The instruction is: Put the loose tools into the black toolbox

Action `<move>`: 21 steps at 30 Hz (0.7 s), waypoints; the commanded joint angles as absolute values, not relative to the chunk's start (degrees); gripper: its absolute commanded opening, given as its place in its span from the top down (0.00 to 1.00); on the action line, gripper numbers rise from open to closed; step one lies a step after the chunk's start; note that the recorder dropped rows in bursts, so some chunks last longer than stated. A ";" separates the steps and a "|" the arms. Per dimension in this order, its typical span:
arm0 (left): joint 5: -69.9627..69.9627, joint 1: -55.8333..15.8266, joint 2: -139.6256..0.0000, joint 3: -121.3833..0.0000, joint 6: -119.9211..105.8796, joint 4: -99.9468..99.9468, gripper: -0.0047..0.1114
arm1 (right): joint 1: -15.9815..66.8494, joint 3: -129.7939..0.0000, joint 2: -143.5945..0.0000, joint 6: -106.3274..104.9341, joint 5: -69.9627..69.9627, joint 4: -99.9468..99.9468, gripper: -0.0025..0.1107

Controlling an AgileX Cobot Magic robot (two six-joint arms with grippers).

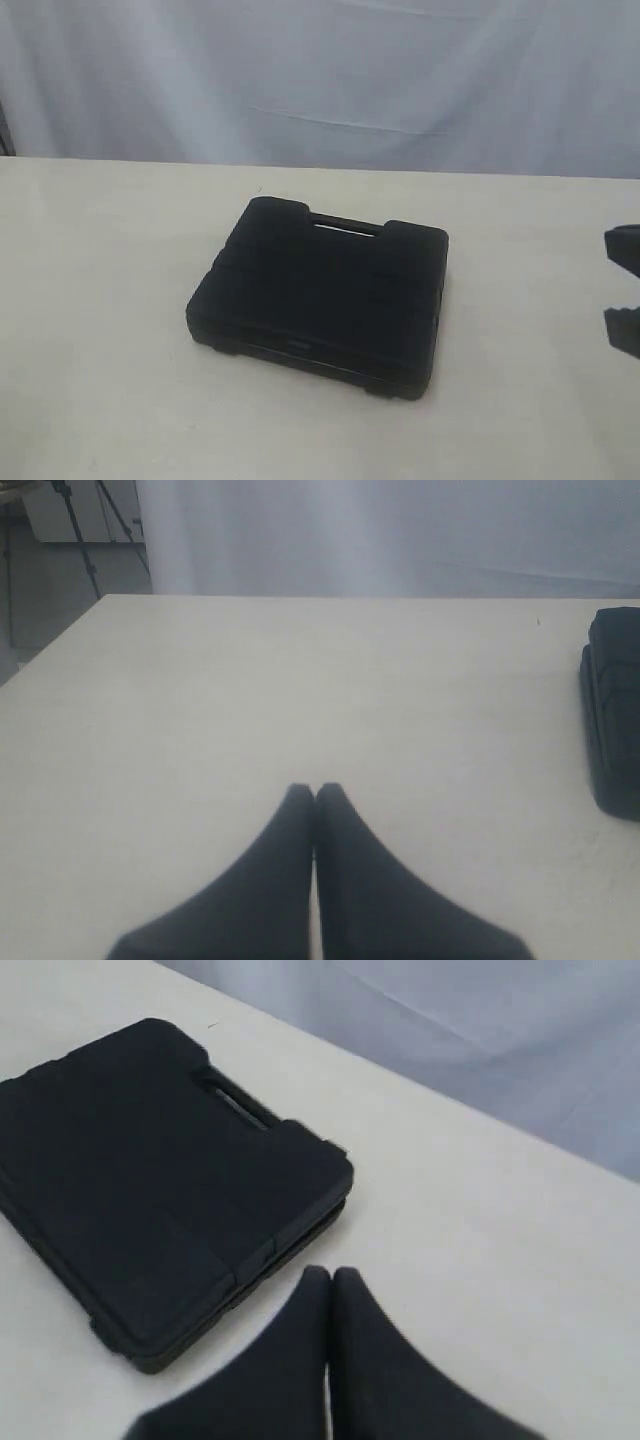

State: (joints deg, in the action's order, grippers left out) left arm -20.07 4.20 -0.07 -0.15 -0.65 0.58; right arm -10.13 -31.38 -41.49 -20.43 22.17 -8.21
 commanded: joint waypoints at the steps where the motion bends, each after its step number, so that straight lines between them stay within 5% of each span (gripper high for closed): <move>1: -19.62 3.93 0.00 0.00 -0.41 0.00 0.96 | -10.54 -20.29 -32.83 -7.95 8.52 0.81 0.98; 6: -19.62 3.93 0.00 0.00 -0.41 0.00 0.96 | -14.95 -5.10 -21.19 3.61 0.60 4.58 0.98; 21: -19.62 3.93 0.00 0.00 -0.41 0.00 0.96 | -17.65 0.00 -10.14 -3.43 13.51 4.36 0.98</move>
State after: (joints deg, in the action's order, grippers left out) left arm -20.07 4.20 -0.07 -0.15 -0.65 0.58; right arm -17.33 -0.19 -10.58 -1.97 11.55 3.98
